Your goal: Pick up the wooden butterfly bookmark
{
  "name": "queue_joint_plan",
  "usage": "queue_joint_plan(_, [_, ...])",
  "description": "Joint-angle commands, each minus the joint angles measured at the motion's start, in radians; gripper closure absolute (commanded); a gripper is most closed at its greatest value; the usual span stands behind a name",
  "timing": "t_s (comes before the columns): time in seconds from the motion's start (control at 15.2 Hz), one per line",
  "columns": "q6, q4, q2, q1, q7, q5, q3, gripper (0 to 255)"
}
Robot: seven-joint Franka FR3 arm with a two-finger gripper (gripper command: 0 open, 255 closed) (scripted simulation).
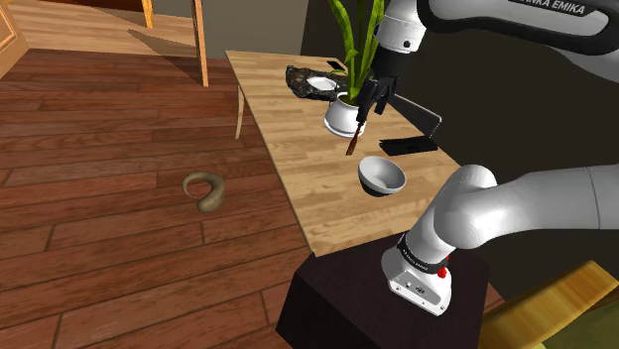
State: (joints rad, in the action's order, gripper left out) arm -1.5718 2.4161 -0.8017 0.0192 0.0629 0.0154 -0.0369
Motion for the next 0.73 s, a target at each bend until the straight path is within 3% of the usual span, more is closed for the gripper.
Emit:
queue_joint_plan(0.0, [0.000,0.000,0.000,0.000,0.000,0.000,0.000,0])
queue_joint_plan(0.66, [-0.267,0.110,0.104,-0.079,-0.178,-0.179,-0.149,0])
